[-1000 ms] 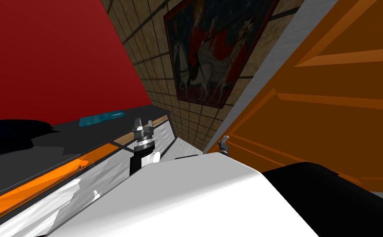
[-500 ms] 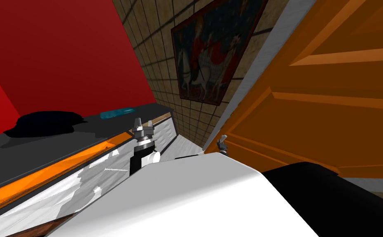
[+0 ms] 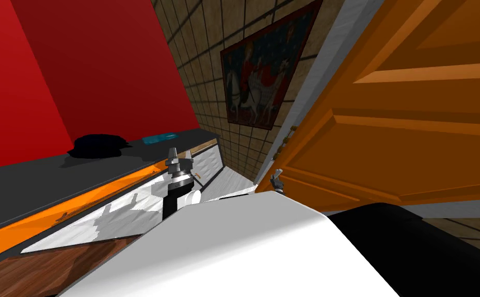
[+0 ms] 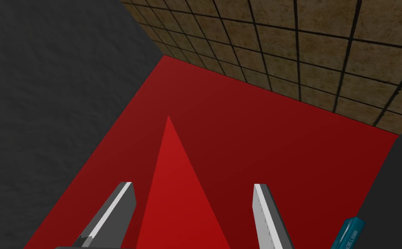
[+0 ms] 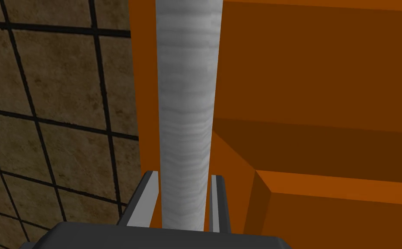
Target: Pull the door open
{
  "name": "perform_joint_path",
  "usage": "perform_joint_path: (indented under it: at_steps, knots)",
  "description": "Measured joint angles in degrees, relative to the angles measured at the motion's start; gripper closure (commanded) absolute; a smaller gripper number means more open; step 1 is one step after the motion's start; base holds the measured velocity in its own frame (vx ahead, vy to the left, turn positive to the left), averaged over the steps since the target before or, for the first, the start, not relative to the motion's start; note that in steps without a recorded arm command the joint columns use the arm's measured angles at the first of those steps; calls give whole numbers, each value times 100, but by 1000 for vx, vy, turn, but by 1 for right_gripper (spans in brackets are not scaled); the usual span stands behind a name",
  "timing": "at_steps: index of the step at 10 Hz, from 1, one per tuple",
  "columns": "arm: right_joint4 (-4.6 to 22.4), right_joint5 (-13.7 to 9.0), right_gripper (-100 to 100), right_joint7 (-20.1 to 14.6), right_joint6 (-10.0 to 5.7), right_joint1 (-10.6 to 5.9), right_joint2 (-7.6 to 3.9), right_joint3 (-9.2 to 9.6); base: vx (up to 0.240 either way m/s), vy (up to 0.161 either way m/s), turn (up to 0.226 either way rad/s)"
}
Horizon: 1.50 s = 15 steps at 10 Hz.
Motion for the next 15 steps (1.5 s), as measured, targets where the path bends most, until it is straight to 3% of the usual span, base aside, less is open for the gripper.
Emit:
perform_joint_path:
  at_steps: [3,5,7,12,15]
  knots:
    - [-130,135,100,-96,-72,44,-103,220,-245,-9,66]
    - [-313,228,100,-140,-93,158,-223,394,-258,5,47]
    - [-300,299,100,-190,-126,173,-223,519,-141,-5,37]
    - [-460,533,100,-307,-320,277,-405,884,-217,-35,58]
    - [-441,673,100,-415,-437,306,-448,1105,-165,-24,73]
